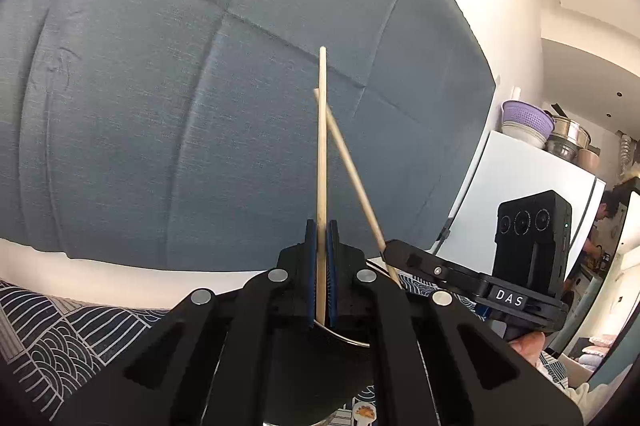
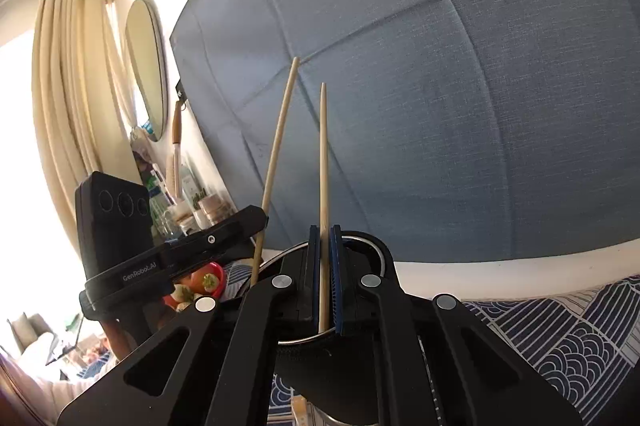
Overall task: Organize utensils
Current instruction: 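Carry the chopstick with the left gripper over the black holder and lower it in, then open the left gripper and lift it away from the holder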
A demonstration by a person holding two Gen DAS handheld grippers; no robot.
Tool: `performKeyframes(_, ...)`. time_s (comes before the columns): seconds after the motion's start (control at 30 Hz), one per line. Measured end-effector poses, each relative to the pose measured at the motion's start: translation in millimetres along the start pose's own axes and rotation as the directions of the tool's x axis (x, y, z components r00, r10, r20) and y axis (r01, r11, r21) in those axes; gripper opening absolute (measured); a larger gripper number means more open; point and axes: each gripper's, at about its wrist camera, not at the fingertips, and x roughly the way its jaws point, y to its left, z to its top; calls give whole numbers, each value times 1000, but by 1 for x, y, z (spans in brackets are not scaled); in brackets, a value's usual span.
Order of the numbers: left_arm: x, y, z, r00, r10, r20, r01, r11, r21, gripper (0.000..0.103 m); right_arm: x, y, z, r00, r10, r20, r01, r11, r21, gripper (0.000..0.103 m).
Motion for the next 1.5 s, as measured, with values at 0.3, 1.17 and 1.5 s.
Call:
performKeyframes(0.3,-16,-4,2,996,74,-51,-72,996,54,5,-11,19,1,997,-69,-29,67,996,-65,5)
performKeyframes(1.17,-31,-14,0,949,275,-153,-241,948,210,81,-30,48,-20,948,-313,-54,288,919,-268,85)
performKeyframes(1.5,-77,-27,-3,926,351,-141,-320,925,206,97,-52,66,-18,951,-306,-40,291,931,-221,88)
